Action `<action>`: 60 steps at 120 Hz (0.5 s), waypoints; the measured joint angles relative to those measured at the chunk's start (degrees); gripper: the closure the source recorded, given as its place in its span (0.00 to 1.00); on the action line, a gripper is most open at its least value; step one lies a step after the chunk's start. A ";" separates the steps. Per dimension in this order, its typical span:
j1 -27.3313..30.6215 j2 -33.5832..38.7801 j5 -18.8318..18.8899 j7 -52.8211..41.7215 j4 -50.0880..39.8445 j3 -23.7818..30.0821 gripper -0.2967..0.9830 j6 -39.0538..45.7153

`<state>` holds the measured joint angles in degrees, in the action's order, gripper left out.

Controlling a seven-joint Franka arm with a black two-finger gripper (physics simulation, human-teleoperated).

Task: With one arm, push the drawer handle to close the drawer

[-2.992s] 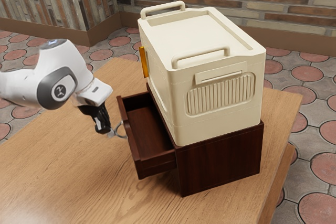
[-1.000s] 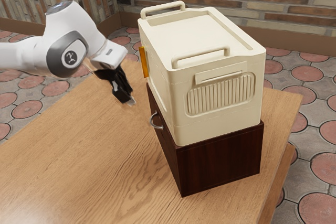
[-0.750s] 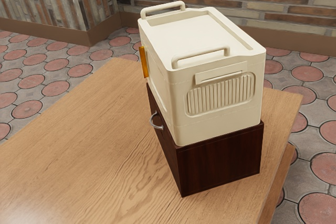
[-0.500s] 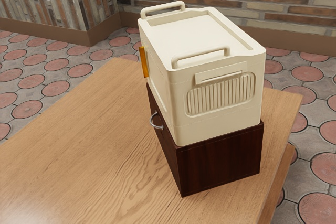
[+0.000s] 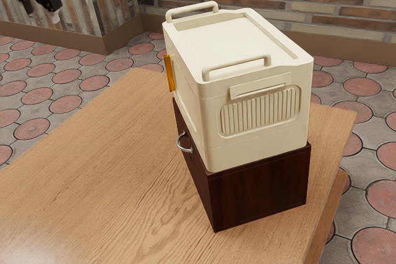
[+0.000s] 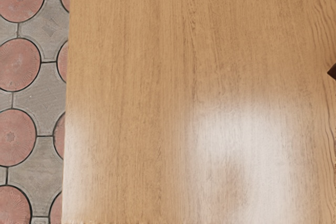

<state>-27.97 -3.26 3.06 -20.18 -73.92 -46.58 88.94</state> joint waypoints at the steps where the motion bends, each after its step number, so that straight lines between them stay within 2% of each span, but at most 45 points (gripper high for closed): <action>1: -0.04 0.00 0.00 0.10 0.00 0.00 0.25 -0.02; 60: -0.55 -0.01 -0.08 3.94 0.05 0.00 0.25 -0.48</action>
<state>-28.51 -3.28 2.99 -16.24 -73.87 -46.58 88.46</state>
